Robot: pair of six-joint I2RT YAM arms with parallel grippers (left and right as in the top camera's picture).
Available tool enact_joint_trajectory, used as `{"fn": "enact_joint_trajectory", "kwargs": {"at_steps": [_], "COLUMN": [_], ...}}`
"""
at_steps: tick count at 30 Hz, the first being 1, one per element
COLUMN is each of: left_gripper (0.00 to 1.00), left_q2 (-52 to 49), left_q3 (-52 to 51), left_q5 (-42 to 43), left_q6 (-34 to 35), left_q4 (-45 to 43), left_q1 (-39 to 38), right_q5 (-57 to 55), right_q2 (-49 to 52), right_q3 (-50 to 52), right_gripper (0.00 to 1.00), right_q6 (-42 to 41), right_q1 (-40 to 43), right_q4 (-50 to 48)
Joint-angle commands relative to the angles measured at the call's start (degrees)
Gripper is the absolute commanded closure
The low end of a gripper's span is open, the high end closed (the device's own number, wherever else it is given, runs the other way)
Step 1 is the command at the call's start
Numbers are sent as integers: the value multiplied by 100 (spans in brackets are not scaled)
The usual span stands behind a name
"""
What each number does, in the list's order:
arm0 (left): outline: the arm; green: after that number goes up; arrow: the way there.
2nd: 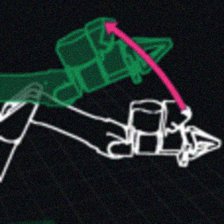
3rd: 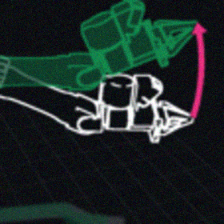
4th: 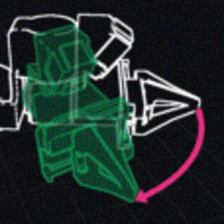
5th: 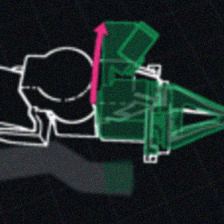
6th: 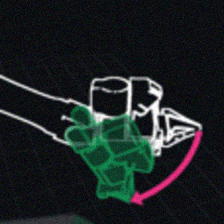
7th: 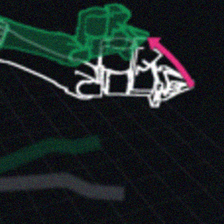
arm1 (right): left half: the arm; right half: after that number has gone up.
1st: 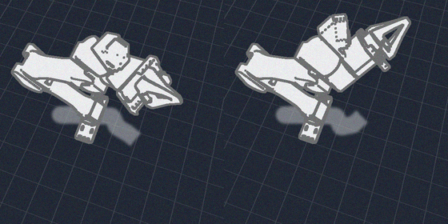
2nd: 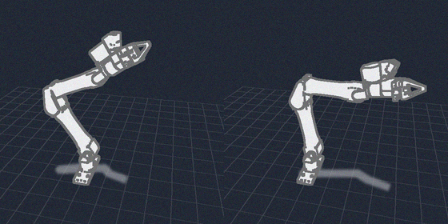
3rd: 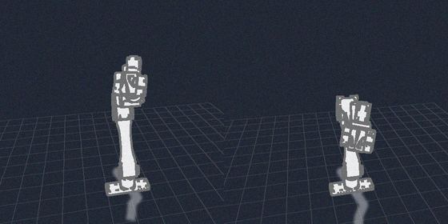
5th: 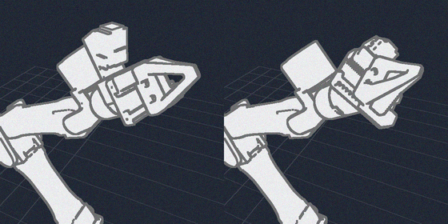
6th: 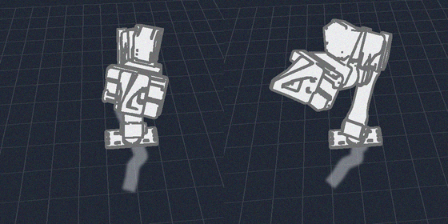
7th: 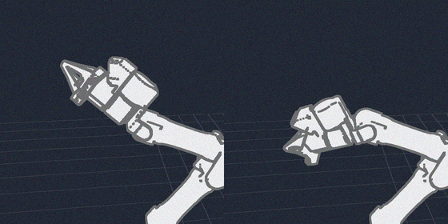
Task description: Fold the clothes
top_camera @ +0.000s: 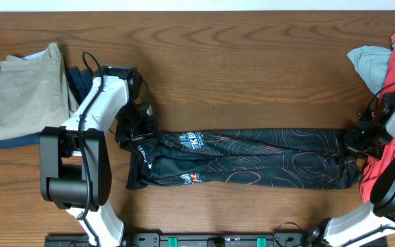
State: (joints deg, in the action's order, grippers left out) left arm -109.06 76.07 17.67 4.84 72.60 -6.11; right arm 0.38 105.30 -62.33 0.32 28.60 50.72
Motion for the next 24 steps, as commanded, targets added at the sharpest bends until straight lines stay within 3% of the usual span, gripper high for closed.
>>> {"fn": "enact_joint_trajectory", "kwargs": {"at_steps": [1,8,16,24], "left_gripper": [42,42,42,42], "left_q2": [94,94,94,94], "left_q3": [-26,-26,-26,-26], "left_q5": [-33,-33,-33,-33], "left_q6": [-9,-7,-7,-7], "left_q4": [15,-37,-92,-92], "left_q1": [28,28,28,28], "right_q5": [-162,361,743,789], "right_q2": [35,-76,-173,-170], "right_q3": [-549,-1725,-1757,-1755], "right_gripper": [99,99,99,99], "right_q6": [-339,-455,-474,-1283], "right_q1": [33,-258,-1311,-2704], "right_q4": [339,1711,2382,2594]}}
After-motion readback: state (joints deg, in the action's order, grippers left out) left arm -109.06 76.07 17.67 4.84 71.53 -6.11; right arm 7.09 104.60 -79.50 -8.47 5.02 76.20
